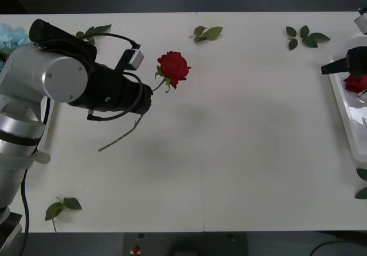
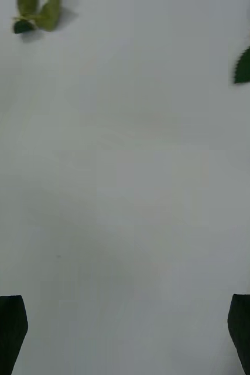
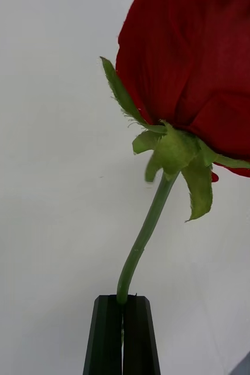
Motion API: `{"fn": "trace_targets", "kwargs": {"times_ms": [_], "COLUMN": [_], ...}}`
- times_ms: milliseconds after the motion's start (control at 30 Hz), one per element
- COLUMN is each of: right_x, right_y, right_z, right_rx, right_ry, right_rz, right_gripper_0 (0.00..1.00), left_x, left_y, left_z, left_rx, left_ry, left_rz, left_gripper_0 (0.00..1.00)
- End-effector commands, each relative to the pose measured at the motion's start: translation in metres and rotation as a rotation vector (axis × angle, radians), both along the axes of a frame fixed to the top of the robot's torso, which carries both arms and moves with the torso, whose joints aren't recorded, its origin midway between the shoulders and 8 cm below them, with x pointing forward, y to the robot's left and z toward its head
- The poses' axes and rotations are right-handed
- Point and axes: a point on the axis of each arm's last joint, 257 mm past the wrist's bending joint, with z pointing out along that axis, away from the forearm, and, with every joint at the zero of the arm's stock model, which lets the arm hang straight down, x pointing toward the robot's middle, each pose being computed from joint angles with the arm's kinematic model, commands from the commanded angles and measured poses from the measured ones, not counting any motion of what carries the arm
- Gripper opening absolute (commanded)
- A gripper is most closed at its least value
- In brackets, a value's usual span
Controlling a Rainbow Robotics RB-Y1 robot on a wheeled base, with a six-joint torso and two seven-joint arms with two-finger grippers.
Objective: Put the red flowers into the right box and the blue flowers into the left box
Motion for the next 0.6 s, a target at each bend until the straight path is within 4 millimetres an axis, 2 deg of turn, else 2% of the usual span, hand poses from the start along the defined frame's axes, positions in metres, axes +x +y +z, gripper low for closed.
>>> {"fn": "trace_targets", "kwargs": {"times_ms": [33, 67, 133, 167, 233, 367, 500, 600], "right_x": [-0.024, -0.03, -0.04, -0.051, -0.066, -0.095, -0.121, -0.139], "right_y": [0.032, 0.048, 0.068, 0.088, 0.112, 0.161, 0.201, 0.22], "right_z": [0.01, 0.013, 0.015, 0.021, 0.024, 0.043, 0.062, 0.074], "right_rx": [0.096, 0.141, 0.194, 0.244, 0.308, 0.45, 0.597, 0.694], "right_ry": [-0.04, -0.049, -0.056, -0.062, -0.06, -0.061, -0.056, -0.052], "right_rz": [0.096, 0.126, 0.158, 0.196, 0.238, 0.32, 0.383, 0.4], "right_gripper_0": [1.0, 1.0, 1.0, 1.0, 1.0, 1.0, 1.0, 1.0], "left_x": [-0.005, -0.009, -0.012, -0.016, -0.02, -0.025, -0.03, -0.035], "left_y": [-0.011, -0.016, -0.021, -0.025, -0.032, -0.043, -0.052, -0.059], "left_z": [0.038, 0.047, 0.058, 0.068, 0.082, 0.117, 0.143, 0.157], "left_rx": [-0.112, -0.153, -0.201, -0.246, -0.305, -0.444, -0.547, -0.616], "left_ry": [-0.063, -0.068, -0.078, -0.081, -0.094, -0.149, -0.196, -0.217], "left_rz": [-0.084, -0.107, -0.131, -0.151, -0.178, -0.226, -0.261, -0.282], "left_gripper_0": [0.0, 0.0, 0.0, 0.0, 0.0, 0.0, 0.0, 0.0]}}
